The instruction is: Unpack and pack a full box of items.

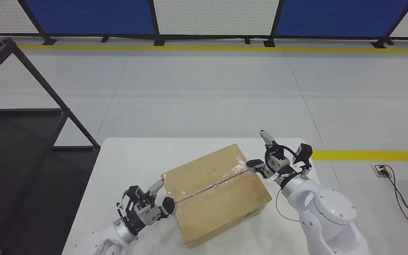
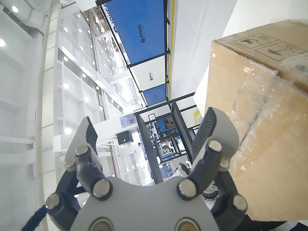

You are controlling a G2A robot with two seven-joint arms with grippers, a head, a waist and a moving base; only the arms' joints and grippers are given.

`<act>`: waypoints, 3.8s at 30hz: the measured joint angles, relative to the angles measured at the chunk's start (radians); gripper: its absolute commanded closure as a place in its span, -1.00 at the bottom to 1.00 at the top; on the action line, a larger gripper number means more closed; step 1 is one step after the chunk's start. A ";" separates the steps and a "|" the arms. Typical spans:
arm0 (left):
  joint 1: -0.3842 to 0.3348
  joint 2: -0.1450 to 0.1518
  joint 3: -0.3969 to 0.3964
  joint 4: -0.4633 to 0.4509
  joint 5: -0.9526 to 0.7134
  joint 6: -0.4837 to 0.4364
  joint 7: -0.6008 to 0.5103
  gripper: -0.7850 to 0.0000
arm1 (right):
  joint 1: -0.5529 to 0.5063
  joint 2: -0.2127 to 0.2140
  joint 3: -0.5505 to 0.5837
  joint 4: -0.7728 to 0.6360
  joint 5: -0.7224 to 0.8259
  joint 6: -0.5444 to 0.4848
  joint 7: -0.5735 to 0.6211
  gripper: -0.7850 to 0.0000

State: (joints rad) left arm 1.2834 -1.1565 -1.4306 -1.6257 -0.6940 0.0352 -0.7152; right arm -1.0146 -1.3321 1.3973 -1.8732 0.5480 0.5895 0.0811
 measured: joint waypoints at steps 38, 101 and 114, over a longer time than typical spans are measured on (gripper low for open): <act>-0.019 -0.009 0.029 0.020 0.006 0.005 0.086 -1.00 | 0.174 -0.040 -0.407 0.264 -0.097 -0.152 0.297 -1.00; 0.018 -0.012 0.033 -0.090 -0.002 -0.001 0.081 -1.00 | 0.140 -0.056 -0.366 0.299 -0.173 -0.117 0.236 -1.00; -0.033 -0.021 0.093 -0.039 0.041 0.011 0.115 -1.00 | 0.117 -0.050 -0.329 0.260 -0.208 -0.103 0.220 -1.00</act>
State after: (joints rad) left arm 1.2503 -1.1774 -1.3378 -1.6652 -0.6534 0.0460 -0.6002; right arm -0.8973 -1.3825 1.0687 -1.6129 0.3403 0.4870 0.3008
